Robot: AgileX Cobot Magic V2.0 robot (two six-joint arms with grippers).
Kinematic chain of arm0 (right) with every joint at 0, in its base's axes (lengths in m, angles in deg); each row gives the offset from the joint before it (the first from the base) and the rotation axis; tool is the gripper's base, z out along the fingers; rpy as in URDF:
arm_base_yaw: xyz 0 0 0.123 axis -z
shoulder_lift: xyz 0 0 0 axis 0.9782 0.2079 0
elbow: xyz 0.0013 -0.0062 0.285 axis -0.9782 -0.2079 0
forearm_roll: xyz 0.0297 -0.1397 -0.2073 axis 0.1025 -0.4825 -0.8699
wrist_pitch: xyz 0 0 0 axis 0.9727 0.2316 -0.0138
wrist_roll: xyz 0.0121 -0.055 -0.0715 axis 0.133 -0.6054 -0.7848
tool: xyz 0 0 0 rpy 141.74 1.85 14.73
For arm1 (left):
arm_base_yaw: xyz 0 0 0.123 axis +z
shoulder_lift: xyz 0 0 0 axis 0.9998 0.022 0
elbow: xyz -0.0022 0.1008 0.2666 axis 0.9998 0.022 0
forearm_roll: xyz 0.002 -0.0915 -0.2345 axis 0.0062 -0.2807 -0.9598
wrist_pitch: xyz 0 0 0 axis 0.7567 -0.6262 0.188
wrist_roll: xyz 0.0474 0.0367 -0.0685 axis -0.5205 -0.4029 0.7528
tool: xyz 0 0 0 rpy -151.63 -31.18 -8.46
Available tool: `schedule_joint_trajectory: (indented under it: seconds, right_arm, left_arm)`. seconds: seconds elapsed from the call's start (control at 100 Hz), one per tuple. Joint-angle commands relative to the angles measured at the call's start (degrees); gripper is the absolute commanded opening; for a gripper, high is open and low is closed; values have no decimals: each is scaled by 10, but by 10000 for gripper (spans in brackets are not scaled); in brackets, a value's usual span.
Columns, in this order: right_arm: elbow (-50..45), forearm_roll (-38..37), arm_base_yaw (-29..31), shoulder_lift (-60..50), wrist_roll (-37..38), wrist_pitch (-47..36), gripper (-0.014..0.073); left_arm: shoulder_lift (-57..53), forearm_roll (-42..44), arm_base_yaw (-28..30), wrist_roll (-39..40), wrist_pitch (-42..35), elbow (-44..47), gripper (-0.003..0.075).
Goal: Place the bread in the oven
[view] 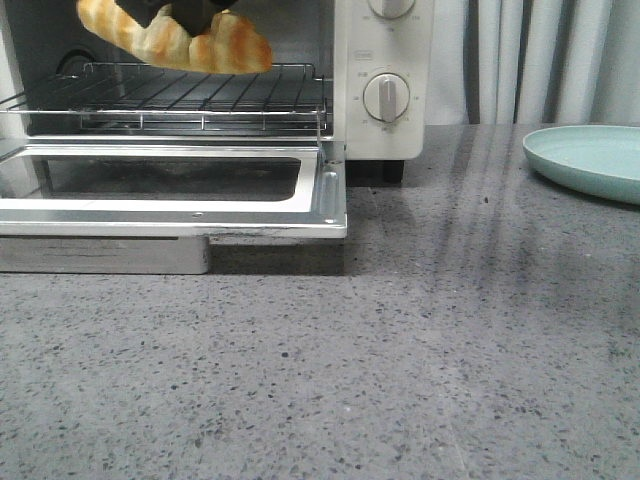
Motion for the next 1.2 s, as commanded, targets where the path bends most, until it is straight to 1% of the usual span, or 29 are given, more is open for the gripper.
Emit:
schedule_joint_trajectory:
  seconds: [0.0, 0.01, 0.05, 0.1, 0.16, 0.21, 0.25, 0.3, 0.31, 0.32, 0.33, 0.35, 0.38, 0.39, 0.4, 0.42, 0.43, 0.44, 0.46, 0.51, 0.58, 0.68, 0.82, 0.96, 1.03, 1.1, 1.15, 1.19]
  right_arm:
    - [18, -18, 3, -25, 19, -46, 386]
    - [18, -18, 3, -25, 19, -46, 420]
    - [18, -19, 3, -25, 19, -46, 501]
    - [18, -22, 3, -25, 19, -46, 551]
    - [18, -22, 3, -27, 19, -44, 549]
    - [18, -16, -1, -32, 19, -40, 519]
    - [18, 0, -6, -42, 19, -31, 469]
    - [18, 27, -11, -54, 19, -14, 368]
    - [18, 31, -12, -56, 19, -8, 331]
    - [18, 40, -14, -60, 19, -5, 311]
    - [18, 45, -16, -63, 19, -2, 269]
    - [17, 58, -19, -70, 19, 8, 227]
    - [14, 77, -22, -82, 19, 26, 112]
    - [14, 85, -22, -88, 19, 29, 89]
    - [11, 89, -24, -92, 19, 32, 42]
    - [7, 99, -28, -103, 19, 39, -4]
    - [2, 102, -29, -110, 19, 40, -50]
    - [-1, 106, -30, -115, 19, 41, -71]
    - [-12, 111, -34, -129, 19, 41, -70]
    - [-45, 110, -45, -167, 19, 36, -57]
    - [-111, 102, -59, -237, 19, 21, -57]
    - [-229, 101, -63, -357, 19, 2, -57]
    - [-373, 78, -59, -551, 19, 0, -57]
    - [-478, 68, -40, -756, 20, 3, -57]
    - [-511, 63, -30, -847, 20, 12, -57]
    - [-524, 40, -22, -914, 26, 50, -57]
    - [-525, 15, -20, -944, 65, 86, -57]
    - [-525, -8, -20, -965, 99, 98, -57]
  left_arm:
    - [7, -26, 1, 7, -27, -14, -22]
    - [7, -26, 1, 7, -27, -14, -22]
    - [7, -26, 1, 7, -30, -14, -22]
    - [7, -26, 1, 7, -38, -14, -22]
    - [6, -26, 1, 7, -54, -14, -22]
    - [4, -26, 1, 7, -72, -14, -22]
    - [-2, -26, 1, 11, -88, -14, -22]
    - [-13, -24, 1, 11, -111, -14, -22]
    - [-15, -23, 1, 11, -114, -14, -22]
    - [-19, -22, 1, 11, -116, -14, -22]
    - [-21, -20, 1, 12, -121, -14, -22]
    - [-28, -15, 1, 15, -125, -14, -22]
    - [-38, -1, 1, 25, -129, -14, -22]
    - [-43, 3, 1, 32, -130, -14, -22]
    - [-45, 14, 1, 37, -130, -14, -22]
    - [-53, 33, 1, 53, -130, -14, -22]
    - [-58, 40, 1, 59, -129, -14, -22]
    - [-61, 56, 1, 72, -126, -14, -22]
    - [-68, 72, 1, 94, -123, -14, -22]
    - [-86, 146, 1, 149, -103, -14, -22]
    - [-109, 231, 1, 221, -69, -13, -22]
    - [-133, 302, 1, 275, -30, -10, -22]
    - [-144, 309, 1, 280, -23, 3, -22]
    - [-144, 303, 1, 280, -37, 32, -22]
    - [-144, 298, 1, 280, -46, 48, -22]
    - [-144, 287, 1, 280, -58, 62, -22]
    - [-144, 282, 1, 280, -71, 72, -22]
    - [-144, 282, 1, 280, -83, 79, -22]
